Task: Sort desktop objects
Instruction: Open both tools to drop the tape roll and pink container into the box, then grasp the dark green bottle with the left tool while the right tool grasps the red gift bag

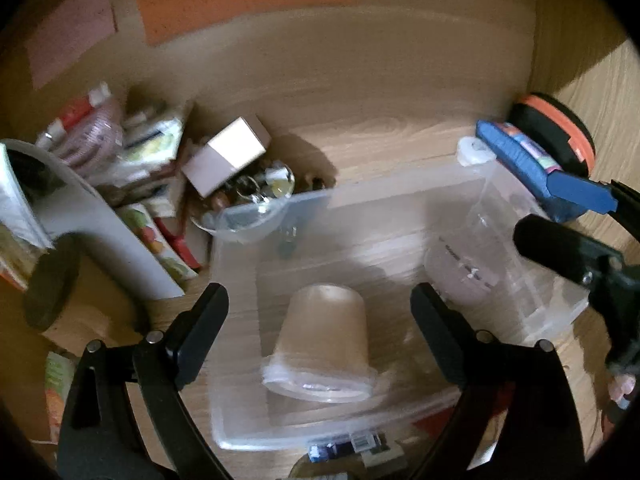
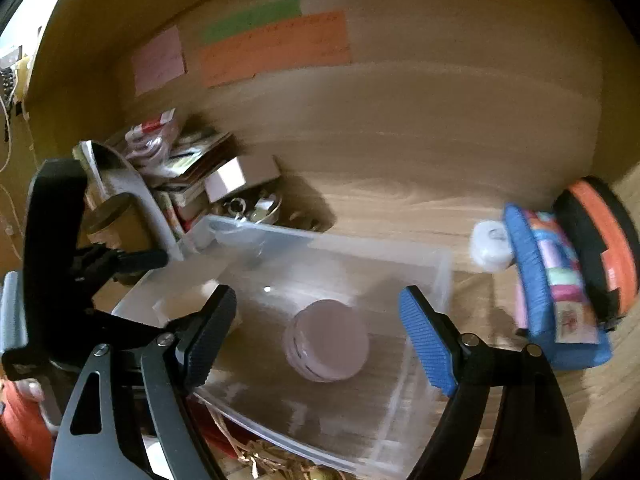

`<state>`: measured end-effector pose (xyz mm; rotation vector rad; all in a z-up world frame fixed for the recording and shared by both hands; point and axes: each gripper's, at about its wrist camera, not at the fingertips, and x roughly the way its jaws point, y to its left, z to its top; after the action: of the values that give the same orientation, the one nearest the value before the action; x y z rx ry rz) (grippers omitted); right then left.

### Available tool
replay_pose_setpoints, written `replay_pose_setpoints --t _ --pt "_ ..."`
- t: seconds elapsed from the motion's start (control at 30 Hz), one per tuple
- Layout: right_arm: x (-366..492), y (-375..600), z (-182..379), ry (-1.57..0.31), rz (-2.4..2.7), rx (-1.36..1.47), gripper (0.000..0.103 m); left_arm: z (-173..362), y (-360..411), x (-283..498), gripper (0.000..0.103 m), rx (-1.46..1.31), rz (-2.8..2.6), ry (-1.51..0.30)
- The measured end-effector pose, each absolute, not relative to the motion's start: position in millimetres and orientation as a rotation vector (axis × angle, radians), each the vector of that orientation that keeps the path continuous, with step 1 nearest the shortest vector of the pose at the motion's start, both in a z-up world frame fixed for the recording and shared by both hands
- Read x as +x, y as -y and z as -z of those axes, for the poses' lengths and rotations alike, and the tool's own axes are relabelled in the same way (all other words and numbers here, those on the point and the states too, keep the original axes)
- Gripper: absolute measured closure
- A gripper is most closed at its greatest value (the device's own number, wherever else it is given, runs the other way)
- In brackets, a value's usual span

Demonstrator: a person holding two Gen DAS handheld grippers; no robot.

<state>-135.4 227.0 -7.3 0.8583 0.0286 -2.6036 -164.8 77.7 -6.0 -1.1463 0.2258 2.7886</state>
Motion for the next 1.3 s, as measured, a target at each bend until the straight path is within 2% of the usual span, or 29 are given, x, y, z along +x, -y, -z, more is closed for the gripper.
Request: replay_pose_setpoints --t 0.3,0.37,0.67,0.93,1.3 --pt "-99 -230 -22 -0.064 2.628 0.764 0.019 -34 -66 -121 0.003 -0.986 -2.847 -0.248" --pt "-90 -231 -23 -0.084 2.629 0.769 0.015 -41 -61 -110 0.003 -0.959 -2.859 -0.238" --pt "-51 -250 -24 -0.159 2.683 0.798 0.015 -56 -35 -66 0.002 -0.906 -2.887 -0.19" --pt "-26 -259 -7 -0.242 2.705 0.84 0.014 -31 -17 -49 0.001 -1.007 -2.872 -0.19" --pt "-22 -262 33 -0.231 2.658 0.968 0.014 34 -12 -61 0.001 -1.286 -2.737 -0.112"
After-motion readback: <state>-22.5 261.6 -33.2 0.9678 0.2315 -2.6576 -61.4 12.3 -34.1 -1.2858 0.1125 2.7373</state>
